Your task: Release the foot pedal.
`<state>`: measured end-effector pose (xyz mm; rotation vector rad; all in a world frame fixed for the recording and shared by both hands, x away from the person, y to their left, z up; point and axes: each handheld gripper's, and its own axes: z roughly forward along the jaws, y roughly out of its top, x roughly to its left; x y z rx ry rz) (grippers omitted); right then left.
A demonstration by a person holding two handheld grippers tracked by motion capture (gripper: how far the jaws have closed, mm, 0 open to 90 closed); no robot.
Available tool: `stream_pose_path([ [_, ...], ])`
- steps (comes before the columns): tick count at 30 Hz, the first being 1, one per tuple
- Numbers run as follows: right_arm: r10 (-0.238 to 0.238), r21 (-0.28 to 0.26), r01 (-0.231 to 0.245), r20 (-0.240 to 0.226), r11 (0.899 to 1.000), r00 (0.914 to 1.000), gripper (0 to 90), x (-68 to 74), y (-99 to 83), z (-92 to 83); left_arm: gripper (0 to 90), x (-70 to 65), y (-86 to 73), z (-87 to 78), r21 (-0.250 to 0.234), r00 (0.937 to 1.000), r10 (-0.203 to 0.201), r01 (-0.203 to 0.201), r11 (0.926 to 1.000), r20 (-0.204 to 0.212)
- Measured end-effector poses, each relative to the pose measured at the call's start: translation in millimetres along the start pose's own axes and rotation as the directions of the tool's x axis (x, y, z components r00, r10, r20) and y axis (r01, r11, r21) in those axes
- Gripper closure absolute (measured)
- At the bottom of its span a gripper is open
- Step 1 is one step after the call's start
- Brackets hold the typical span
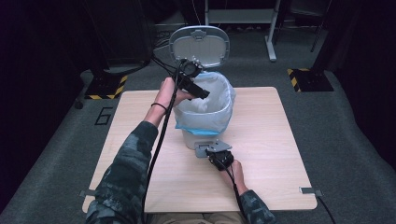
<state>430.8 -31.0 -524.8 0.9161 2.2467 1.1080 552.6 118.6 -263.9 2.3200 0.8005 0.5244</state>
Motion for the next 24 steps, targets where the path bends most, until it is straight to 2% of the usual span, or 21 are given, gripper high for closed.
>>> stream_pose_path([
  [1, 0.000, 0.000, 0.000, 0.000, 1.000, 1.0000, 90.0, 0.0, 0.0, 0.0, 1.0, -1.5, -1.0, -4.9, -0.009, 1.0000, -0.002, 0.002, 1.0000, 0.006],
  [5, -0.002, 0.000, 0.002, 0.001, 1.000, 1.0000, 90.0, -0.1, 0.1, -0.2, 0.0, -4.8, -4.6, -23.4, -0.033, 0.9995, 0.028, -0.029, 0.9991, -0.013],
  [12, 0.007, -0.001, -0.007, -0.010, 1.000, 0.9999, 90.0, 0.2, 0.3, -0.6, 0.0, -5.0, -20.1, -45.9, -0.081, 0.9997, 0.008, -0.010, 0.9967, -0.025],
  [17, 0.007, 0.000, -0.007, -0.007, 1.000, 0.9999, 90.0, 0.4, 0.3, -0.6, 0.1, -3.5, -34.2, -58.2, -0.083, 0.9990, 0.020, -0.023, 0.9962, -0.039],
  [24, 0.005, 0.007, -0.005, 0.003, 1.000, 1.0000, 90.0, -0.9, 0.4, -0.3, 0.1, 1.2, -54.6, -71.3, -0.112, 0.9988, -0.003, -0.002, 0.9938, -0.049],
])
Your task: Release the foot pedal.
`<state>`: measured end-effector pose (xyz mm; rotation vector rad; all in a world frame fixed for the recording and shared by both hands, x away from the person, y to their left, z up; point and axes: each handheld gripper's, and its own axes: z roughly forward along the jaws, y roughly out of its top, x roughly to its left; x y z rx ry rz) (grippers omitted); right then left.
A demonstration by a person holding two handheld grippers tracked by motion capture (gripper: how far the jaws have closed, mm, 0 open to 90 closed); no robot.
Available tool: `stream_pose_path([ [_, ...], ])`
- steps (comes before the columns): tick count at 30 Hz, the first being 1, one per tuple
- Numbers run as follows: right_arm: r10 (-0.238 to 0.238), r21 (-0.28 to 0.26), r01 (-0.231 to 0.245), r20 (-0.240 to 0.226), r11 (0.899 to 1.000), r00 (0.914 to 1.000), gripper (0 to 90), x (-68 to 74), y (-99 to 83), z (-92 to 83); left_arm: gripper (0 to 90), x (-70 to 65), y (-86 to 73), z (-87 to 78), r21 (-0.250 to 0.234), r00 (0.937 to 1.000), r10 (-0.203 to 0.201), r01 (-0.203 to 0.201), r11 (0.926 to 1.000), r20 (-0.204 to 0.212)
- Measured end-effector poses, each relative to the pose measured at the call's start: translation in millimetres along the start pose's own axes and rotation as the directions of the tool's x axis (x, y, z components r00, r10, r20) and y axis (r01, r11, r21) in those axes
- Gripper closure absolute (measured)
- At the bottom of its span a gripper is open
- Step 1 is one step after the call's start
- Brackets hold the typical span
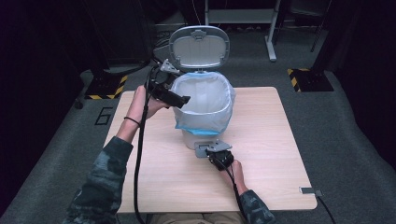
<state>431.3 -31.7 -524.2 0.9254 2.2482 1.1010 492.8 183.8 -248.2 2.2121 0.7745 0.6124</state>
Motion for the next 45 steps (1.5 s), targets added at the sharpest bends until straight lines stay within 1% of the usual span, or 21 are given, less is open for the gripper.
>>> stream_pose_path([
  [1, 0.001, -0.001, -0.001, -0.006, 1.000, 1.0000, 90.0, -0.7, 0.0, -0.2, 0.1, 0.6, -3.6, -1.8, -0.003, 1.0000, -0.003, 0.003, 1.0000, -0.002],
  [3, 0.031, 0.000, -0.031, -0.022, 1.000, 0.9993, 88.5, -2.3, 0.4, 0.0, 0.0, 1.7, -9.1, -4.2, -0.007, 1.0000, -0.009, 0.009, 0.9999, 0.001],
  [4, 0.042, 0.006, -0.042, -0.027, 0.999, 0.9988, 77.3, -3.9, 0.6, -0.9, 0.0, 1.5, -12.9, -5.8, -0.012, 0.9999, -0.009, 0.009, 0.9999, -0.008],
  [5, 0.060, 0.019, -0.059, -0.017, 0.998, 0.9981, 58.0, -6.6, 1.0, -3.2, 0.0, 0.8, -17.5, -7.4, -0.014, 0.9999, -0.009, 0.009, 0.9999, -0.010],
  [6, 0.085, 0.042, -0.083, -0.043, 0.996, 0.9954, 46.1, -9.6, 0.9, -6.2, 0.0, 0.2, -22.6, -8.8, -0.017, 0.9999, -0.007, 0.007, 0.9998, -0.010],
  [8, 0.117, 0.050, -0.116, -0.033, 0.992, 0.9925, 23.6, -13.7, -1.4, -18.8, 0.0, -0.7, -35.1, -11.4, -0.023, 0.9998, -0.006, 0.005, 0.9997, -0.018],
  [10, 0.138, 0.043, -0.137, -0.040, 0.990, 0.9896, 13.8, -15.9, -2.4, -34.0, 0.0, -0.8, -45.1, -13.0, -0.022, 0.9998, -0.007, 0.007, 0.9997, -0.017],
  [11, 0.142, 0.036, -0.140, -0.039, 0.989, 0.9891, 13.5, -16.7, -2.3, -39.8, 0.0, -1.4, -52.6, -14.0, -0.027, 0.9997, -0.019, 0.019, 0.9995, -0.017],
  [12, 0.144, 0.024, -0.143, -0.048, 0.989, 0.9884, 9.0, -18.2, -2.2, -49.9, 0.0, -1.2, -57.1, -14.6, -0.033, 0.9995, -0.021, 0.020, 0.9993, -0.023],
  [15, 0.136, 0.016, -0.135, -0.046, 0.991, 0.9896, 5.1, -21.0, -0.9, -68.8, 0.0, -2.6, -75.4, -16.9, -0.044, 0.9988, -0.040, 0.039, 0.9983, -0.029],
  [21, 0.113, -0.008, -0.113, -0.013, 0.994, 0.9935, 2.3, -23.4, -0.7, -101.8, 0.0, -7.0, -112.3, -23.0, -0.055, 0.9975, -0.056, 0.054, 0.9971, -0.042],
  [24, 0.110, -0.023, -0.110, 0.008, 0.994, 0.9939, 2.1, -26.0, -3.1, -114.3, 0.0, -11.0, -132.0, -24.9, -0.065, 0.9954, -0.086, 0.083, 0.9945, -0.042],
  [26, 0.113, -0.028, -0.113, 0.020, 0.993, 0.9934, 2.1, -28.7, -6.4, -122.2, 0.0, -12.9, -144.7, -25.5, -0.066, 0.9945, -0.092, 0.089, 0.9939, -0.049],
  [30, 0.123, -0.029, -0.122, 0.046, 0.992, 0.9913, 2.1, -35.0, -13.9, -132.6, 0.0, -15.4, -169.8, -24.8, -0.067, 0.9903, -0.128, 0.125, 0.9899, -0.052],
  [32, 0.129, -0.025, -0.128, 0.060, 0.992, 0.9899, 2.2, -39.0, -19.1, -137.4, 0.0, -17.0, -180.1, -23.3, -0.067, 0.9886, -0.140, 0.137, 0.9884, -0.054],
  [35, 0.147, -0.019, -0.146, 0.080, 0.989, 0.9859, 2.3, -45.6, -28.4, -143.8, 0.0, -20.8, -198.4, -18.8, -0.049, 0.9857, -0.159, 0.157, 0.9864, -0.056],
  [37, 0.163, -0.015, -0.162, 0.093, 0.987, 0.9823, 2.5, -50.3, -35.4, -147.8, 0.0, -21.9, -212.0, -13.4, -0.014, 0.9847, -0.168, 0.167, 0.9858, -0.048],
  [42, 0.209, 0.005, -0.211, 0.118, 0.978, 0.9708, 2.7, -61.7, -55.9, -155.6, 0.0, -26.7, -249.4, 3.1, 0.033, 0.9717, -0.233, 0.234, 0.9716, -0.038],
  [43, 0.215, 0.011, -0.218, 0.127, 0.976, 0.9684, 2.7, -63.6, -59.8, -156.7, 0.0, -26.7, -254.5, 4.5, 0.048, 0.9732, -0.226, 0.228, 0.9724, -0.039],
  [44, 0.219, 0.014, -0.223, 0.132, 0.975, 0.9667, 2.7, -65.0, -62.7, -157.2, 0.0, -28.5, -263.3, 7.8, 0.046, 0.9686, -0.245, 0.247, 0.9680, -0.042],
  [45, 0.222, 0.020, -0.227, 0.141, 0.974, 0.9647, 2.9, -67.8, -68.0, -157.7, 0.0, -29.5, -268.4, 9.9, 0.048, 0.9664, -0.253, 0.255, 0.9658, -0.046],
])
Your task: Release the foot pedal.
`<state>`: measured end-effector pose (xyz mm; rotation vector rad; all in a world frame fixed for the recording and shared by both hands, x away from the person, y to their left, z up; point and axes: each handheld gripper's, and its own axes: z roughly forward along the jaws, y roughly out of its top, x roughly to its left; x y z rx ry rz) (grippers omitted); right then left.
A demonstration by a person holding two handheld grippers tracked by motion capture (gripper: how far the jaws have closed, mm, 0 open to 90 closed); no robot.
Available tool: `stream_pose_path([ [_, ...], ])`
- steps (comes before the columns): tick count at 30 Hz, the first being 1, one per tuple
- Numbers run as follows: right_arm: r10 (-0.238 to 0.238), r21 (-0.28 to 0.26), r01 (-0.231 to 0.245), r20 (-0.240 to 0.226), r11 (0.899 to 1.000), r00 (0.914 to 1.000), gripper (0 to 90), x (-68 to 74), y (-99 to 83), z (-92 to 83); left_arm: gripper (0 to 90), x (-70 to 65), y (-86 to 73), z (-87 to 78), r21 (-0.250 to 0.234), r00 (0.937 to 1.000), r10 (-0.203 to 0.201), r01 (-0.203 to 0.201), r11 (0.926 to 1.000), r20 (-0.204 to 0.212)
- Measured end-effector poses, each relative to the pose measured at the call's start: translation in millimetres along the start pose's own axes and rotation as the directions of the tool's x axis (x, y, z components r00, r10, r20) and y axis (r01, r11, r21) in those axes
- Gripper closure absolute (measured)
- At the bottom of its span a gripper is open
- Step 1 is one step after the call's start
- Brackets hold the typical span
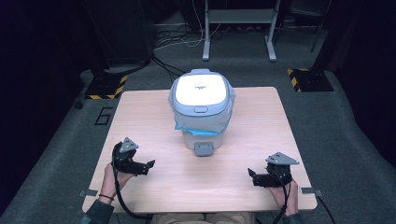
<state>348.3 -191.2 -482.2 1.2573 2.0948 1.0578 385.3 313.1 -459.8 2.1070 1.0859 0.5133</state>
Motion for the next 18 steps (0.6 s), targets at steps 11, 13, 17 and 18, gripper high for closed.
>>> stream_pose_path([
  [11, 0.047, 0.103, -0.060, 0.125, 0.993, 0.9911, 3.7, -34.2, -34.8, 15.8, 0.0, -0.6, -51.3, 24.5, 0.030, 0.9957, -0.033, 0.036, 0.9989, -0.087],
  [13, 0.043, 0.114, -0.060, 0.139, 0.992, 0.9894, 3.9, -36.6, -37.3, 18.5, 0.0, -0.1, -55.8, 27.3, 0.035, 0.9942, -0.026, 0.030, 0.9990, -0.104],
  [17, 0.043, 0.121, -0.060, 0.132, 0.991, 0.9903, 3.0, -39.8, -40.8, 21.9, 0.0, 1.3, -66.0, 32.6, 0.010, 0.9929, -0.041, 0.043, 0.9990, -0.112],
  [18, 0.047, 0.115, -0.062, 0.131, 0.991, 0.9902, 3.0, -40.1, -41.4, 22.1, 0.1, 1.5, -66.6, 32.2, 0.011, 0.9925, -0.047, 0.048, 0.9988, -0.113],
])
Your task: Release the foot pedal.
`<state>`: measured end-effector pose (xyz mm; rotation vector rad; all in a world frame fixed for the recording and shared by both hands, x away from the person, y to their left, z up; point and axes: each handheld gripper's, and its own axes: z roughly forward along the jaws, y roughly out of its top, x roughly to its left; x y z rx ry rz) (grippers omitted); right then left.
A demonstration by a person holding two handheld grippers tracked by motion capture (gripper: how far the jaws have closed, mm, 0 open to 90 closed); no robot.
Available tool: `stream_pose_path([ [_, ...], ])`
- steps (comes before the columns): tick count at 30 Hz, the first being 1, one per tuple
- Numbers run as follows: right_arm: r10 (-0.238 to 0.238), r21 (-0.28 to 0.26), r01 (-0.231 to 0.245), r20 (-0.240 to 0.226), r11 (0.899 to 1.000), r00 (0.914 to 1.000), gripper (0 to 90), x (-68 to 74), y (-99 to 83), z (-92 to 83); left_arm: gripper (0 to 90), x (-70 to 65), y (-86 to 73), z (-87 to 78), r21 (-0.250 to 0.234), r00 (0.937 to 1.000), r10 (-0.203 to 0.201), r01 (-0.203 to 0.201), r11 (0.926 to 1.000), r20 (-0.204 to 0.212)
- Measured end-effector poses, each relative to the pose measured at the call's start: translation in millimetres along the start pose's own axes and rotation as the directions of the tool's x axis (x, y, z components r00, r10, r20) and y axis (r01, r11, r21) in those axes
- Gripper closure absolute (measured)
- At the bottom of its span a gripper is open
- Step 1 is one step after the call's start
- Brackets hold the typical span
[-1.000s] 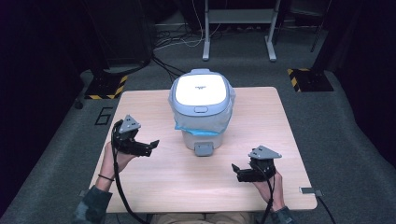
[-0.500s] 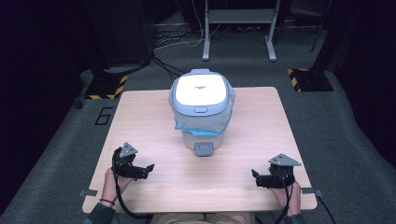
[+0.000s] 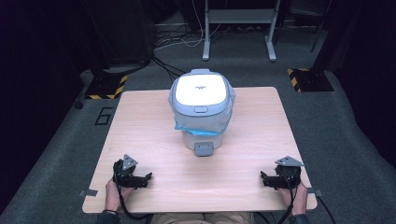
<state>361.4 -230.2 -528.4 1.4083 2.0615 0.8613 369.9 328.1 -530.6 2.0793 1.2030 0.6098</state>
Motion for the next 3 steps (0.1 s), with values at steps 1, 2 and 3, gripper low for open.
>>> stream_pose_path([
  [1, 0.007, 0.000, -0.007, -0.007, 1.000, 1.0000, 3.0, -0.8, -0.4, 0.4, 0.0, -0.1, 0.0, 0.0, -0.002, 1.0000, -0.001, 0.001, 1.0000, -0.006],
  [2, 0.020, 0.008, -0.020, -0.023, 1.000, 0.9995, 3.0, -2.3, -0.1, 1.0, 0.0, 0.0, -0.1, 0.1, -0.001, 1.0000, -0.004, 0.004, 1.0000, -0.004],
  [3, 0.032, 0.014, -0.031, -0.040, 0.999, 0.9987, 2.5, -3.8, 0.1, 1.8, 0.1, 0.4, 0.0, 0.1, 0.002, 1.0000, -0.006, 0.006, 1.0000, -0.001],
])
